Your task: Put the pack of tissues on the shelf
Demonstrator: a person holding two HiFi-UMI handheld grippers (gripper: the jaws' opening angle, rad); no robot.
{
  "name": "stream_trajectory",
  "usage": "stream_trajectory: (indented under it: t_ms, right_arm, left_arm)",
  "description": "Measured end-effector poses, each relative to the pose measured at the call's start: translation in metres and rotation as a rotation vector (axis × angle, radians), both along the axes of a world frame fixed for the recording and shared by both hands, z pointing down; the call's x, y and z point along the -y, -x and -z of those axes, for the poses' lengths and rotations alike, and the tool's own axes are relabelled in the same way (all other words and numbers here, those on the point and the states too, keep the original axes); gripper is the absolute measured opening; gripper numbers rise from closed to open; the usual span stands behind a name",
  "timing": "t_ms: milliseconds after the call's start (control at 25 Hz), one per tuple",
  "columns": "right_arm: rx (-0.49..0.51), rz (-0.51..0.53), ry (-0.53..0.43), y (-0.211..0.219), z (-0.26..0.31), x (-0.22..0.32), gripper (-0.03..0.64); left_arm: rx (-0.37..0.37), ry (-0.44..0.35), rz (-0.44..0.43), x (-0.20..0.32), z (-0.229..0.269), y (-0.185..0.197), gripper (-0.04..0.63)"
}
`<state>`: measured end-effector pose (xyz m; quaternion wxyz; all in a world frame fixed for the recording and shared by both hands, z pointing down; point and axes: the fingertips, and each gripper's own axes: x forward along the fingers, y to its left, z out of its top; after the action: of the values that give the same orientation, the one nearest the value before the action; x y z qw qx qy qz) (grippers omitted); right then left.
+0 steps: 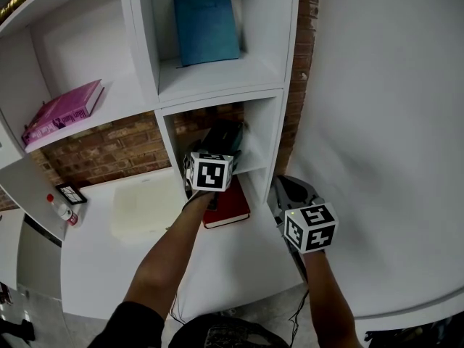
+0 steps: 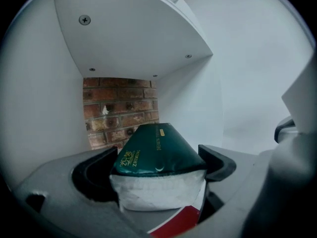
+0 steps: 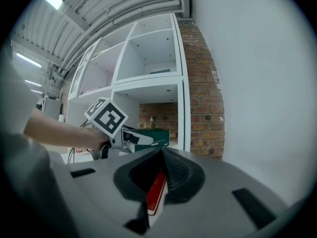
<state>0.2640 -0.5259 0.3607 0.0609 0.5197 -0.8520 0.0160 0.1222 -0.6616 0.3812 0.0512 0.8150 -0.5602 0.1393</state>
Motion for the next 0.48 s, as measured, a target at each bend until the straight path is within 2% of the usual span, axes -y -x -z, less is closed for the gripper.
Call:
stream_trajectory:
  t_ms: [360, 480]
  right_arm:
    - [0.007, -0.004, -0.011, 0.001, 0.007, -0.034, 0.005]
    - [0.013, -0.001, -0.018, 0.002, 0.012, -0.047, 0.005]
  left_arm:
    - [-0.026, -0.050, 0.000, -0.041, 0.025, 0.010, 0.511]
    - [-0.039, -0.084, -0.017, -0.059, 0.041, 0.011, 0.472]
